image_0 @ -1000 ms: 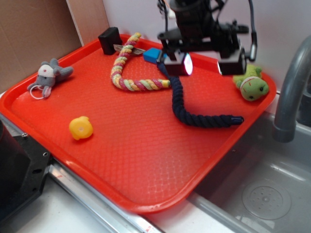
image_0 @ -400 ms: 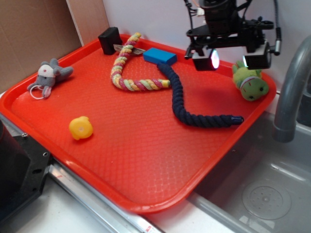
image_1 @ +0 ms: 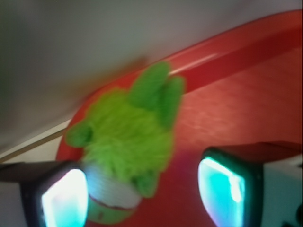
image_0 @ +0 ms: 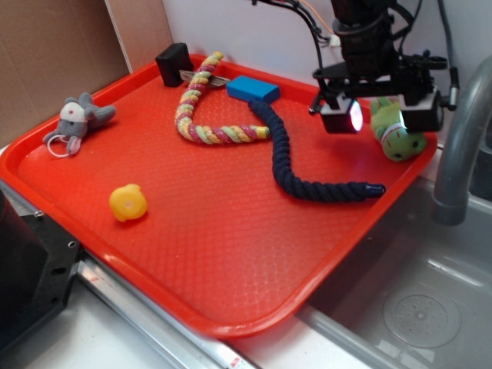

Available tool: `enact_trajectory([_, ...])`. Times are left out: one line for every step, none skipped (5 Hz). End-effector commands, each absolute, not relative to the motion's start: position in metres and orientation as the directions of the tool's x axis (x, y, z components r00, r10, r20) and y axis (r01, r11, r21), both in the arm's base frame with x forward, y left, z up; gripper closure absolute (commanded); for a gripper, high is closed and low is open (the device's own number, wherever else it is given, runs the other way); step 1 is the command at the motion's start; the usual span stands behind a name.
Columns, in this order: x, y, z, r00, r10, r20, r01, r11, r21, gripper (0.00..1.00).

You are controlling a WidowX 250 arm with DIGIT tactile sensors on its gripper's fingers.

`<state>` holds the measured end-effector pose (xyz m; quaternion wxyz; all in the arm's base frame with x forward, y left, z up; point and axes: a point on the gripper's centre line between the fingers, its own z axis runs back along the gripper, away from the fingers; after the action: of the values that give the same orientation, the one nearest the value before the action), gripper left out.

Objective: Grab the green animal.

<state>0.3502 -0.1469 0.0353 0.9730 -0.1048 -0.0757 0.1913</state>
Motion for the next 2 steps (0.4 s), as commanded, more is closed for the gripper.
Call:
enact_trajectory([0.352,-0.152,0.045,0.925,0.358,0.128,-0.327,0.921,-0.211,1.00])
enact_trajectory([0.341,-0.141,0.077,0.929,0.326,0.173,-0.292,0.936,-0.196,1.00])
